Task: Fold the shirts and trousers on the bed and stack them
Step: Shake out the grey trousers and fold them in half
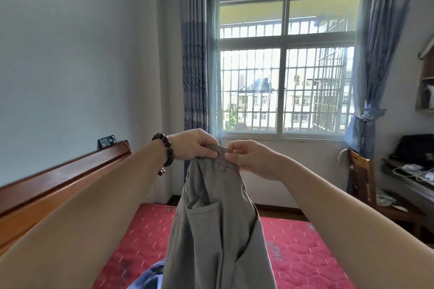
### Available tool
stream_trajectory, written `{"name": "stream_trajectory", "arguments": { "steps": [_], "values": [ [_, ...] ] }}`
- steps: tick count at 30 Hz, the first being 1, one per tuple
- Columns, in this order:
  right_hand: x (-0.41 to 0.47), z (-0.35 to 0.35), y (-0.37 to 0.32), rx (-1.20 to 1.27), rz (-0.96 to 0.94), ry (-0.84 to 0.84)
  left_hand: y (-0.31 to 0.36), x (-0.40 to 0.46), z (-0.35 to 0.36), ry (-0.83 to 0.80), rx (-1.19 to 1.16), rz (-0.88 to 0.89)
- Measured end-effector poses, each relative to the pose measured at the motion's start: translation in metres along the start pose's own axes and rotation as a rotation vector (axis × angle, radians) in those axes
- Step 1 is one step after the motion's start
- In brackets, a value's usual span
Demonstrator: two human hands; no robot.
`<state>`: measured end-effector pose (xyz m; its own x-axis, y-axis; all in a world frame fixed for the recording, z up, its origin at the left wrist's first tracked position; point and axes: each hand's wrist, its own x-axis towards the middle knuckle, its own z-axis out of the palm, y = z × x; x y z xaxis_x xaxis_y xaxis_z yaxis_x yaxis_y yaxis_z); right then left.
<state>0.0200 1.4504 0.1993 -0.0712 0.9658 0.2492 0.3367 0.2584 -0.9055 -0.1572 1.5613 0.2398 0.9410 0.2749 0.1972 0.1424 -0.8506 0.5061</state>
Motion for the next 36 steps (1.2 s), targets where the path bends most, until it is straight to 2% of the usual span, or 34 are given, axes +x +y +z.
{"name": "stream_trajectory", "arguments": {
  "steps": [3,7,8,9,12,18,21,23,24,27,30,32,36],
  "values": [
    [0.011,0.000,-0.007,-0.015,-0.036,0.064,-0.011,-0.001,0.003,0.192,-0.012,-0.035],
    [0.024,0.004,-0.007,-0.131,-0.044,0.252,-0.021,-0.003,0.020,0.677,0.063,-0.112],
    [0.026,0.005,-0.006,-0.134,-0.039,0.304,-0.021,-0.005,0.024,0.733,0.040,-0.142],
    [0.029,0.008,-0.005,-0.124,-0.034,0.345,-0.020,-0.006,0.028,0.713,0.010,-0.172],
    [0.036,0.016,-0.005,-0.059,-0.004,0.407,-0.014,-0.002,0.044,0.518,-0.023,-0.214],
    [0.030,0.022,-0.016,-0.031,-0.047,0.378,-0.012,0.008,0.047,0.544,-0.192,-0.085],
    [0.025,0.020,-0.019,-0.045,-0.221,0.422,-0.015,0.008,0.033,0.534,-0.228,-0.056],
    [0.023,0.011,-0.022,-0.196,-0.320,0.502,-0.014,0.006,0.020,0.516,-0.245,-0.042],
    [0.023,0.004,-0.022,-0.285,-0.308,0.485,-0.012,0.005,0.014,0.493,-0.256,-0.036],
    [0.020,-0.011,-0.020,-0.501,-0.125,0.238,-0.006,0.001,-0.002,0.455,-0.281,0.005],
    [0.022,-0.017,-0.015,-0.674,-0.105,0.248,-0.005,-0.001,-0.011,0.489,-0.308,0.014],
    [0.024,-0.017,-0.015,-0.695,-0.146,0.302,-0.006,0.001,-0.007,0.545,-0.240,-0.042],
    [0.031,-0.010,-0.019,-0.684,-0.218,0.376,-0.008,0.006,0.014,0.591,0.039,-0.145]
  ]
}}
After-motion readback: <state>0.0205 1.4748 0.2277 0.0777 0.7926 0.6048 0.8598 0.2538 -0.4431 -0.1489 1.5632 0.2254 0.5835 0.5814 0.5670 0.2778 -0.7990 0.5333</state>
